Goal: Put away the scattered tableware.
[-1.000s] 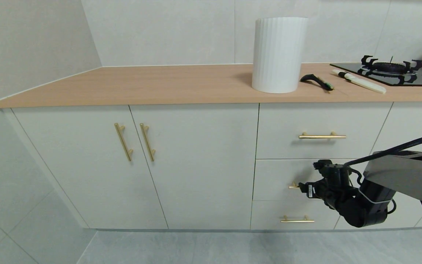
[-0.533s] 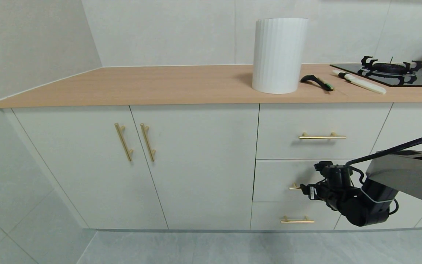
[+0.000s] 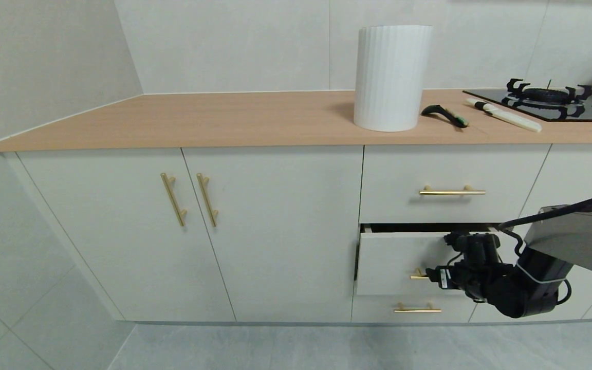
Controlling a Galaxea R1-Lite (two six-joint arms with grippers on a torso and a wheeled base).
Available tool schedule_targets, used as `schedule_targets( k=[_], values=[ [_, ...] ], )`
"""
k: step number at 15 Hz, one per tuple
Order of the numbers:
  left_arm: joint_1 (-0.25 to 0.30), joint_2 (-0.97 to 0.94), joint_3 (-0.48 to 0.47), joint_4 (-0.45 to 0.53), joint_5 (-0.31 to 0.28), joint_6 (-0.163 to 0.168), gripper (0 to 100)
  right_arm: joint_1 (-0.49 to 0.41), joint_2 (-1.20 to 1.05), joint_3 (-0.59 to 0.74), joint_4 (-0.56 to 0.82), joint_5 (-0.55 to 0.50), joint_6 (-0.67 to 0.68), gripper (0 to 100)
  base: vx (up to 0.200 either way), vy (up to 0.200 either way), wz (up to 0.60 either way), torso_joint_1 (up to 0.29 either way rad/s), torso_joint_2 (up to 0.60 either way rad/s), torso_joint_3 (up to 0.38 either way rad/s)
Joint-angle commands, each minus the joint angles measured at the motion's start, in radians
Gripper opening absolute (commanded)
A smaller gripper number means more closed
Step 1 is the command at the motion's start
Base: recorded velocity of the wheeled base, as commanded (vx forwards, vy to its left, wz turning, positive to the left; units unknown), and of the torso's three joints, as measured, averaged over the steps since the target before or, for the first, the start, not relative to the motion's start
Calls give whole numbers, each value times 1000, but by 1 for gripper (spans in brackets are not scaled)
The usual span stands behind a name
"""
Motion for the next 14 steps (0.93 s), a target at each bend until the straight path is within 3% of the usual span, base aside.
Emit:
schedule_targets(
  k=[1,3,7,9,14],
  values=[
    [0,0,0,-1,0,0,100,8,-84,52,15,12,-2,100,0,0,0,0,0,0],
    [0,0,0,0,0,0,100,14,-262,129,92,29,-3,100,0,0,0,0,0,0],
    [0,0,0,0,0,0,100,46,-588,130,337,69,0,100,0,0,0,0,0,0],
    [0,0,0,0,0,-2,100,74,-685,130,374,68,3,100,0,0,0,0,0,0],
    [0,0,0,0,0,0,100,118,-587,95,354,55,21,100,0,0,0,0,0,0]
  ],
)
